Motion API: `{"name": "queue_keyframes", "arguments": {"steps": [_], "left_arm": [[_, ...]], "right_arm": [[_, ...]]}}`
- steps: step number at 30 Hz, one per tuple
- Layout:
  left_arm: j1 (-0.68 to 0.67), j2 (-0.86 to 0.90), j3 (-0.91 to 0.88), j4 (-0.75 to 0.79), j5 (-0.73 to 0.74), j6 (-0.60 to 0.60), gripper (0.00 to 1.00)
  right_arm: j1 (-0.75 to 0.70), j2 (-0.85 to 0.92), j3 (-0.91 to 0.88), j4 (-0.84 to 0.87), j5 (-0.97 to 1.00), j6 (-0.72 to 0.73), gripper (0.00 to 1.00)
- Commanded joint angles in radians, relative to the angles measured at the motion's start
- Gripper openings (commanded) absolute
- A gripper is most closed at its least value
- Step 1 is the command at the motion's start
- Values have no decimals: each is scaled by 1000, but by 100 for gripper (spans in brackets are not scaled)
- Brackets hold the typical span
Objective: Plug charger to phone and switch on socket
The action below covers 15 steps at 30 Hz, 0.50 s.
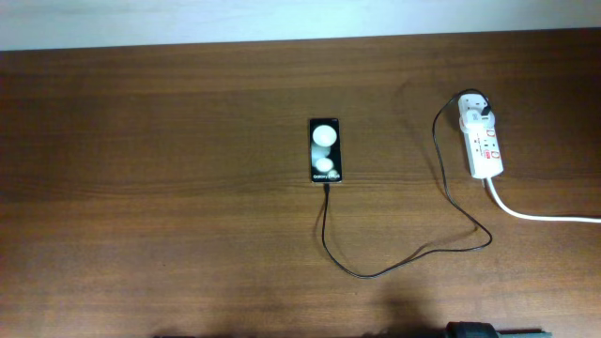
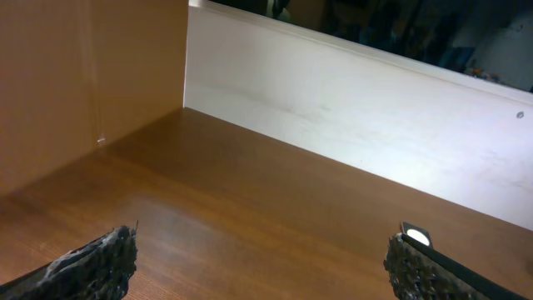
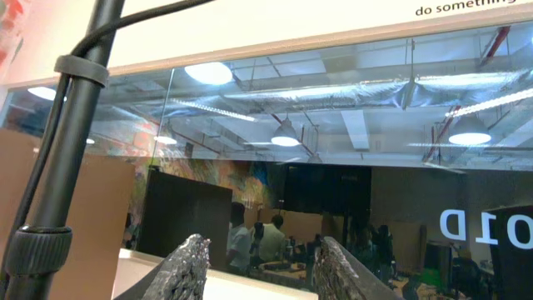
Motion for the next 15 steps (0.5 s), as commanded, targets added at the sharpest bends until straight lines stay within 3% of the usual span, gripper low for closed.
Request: {"name": "queue_keyframes", "arguments": {"steps": [1,7,15], "left_arm": [[5,-2,0,0,-6,5,99],[5,-2,0,0,-6,5,100],[5,-2,0,0,-6,5,99]], "right_arm": [[7,-7,-4,3,16,4,45],[6,-43,-4,3,16,4,45],[6,-231,-76,-10,114,5,45]]}}
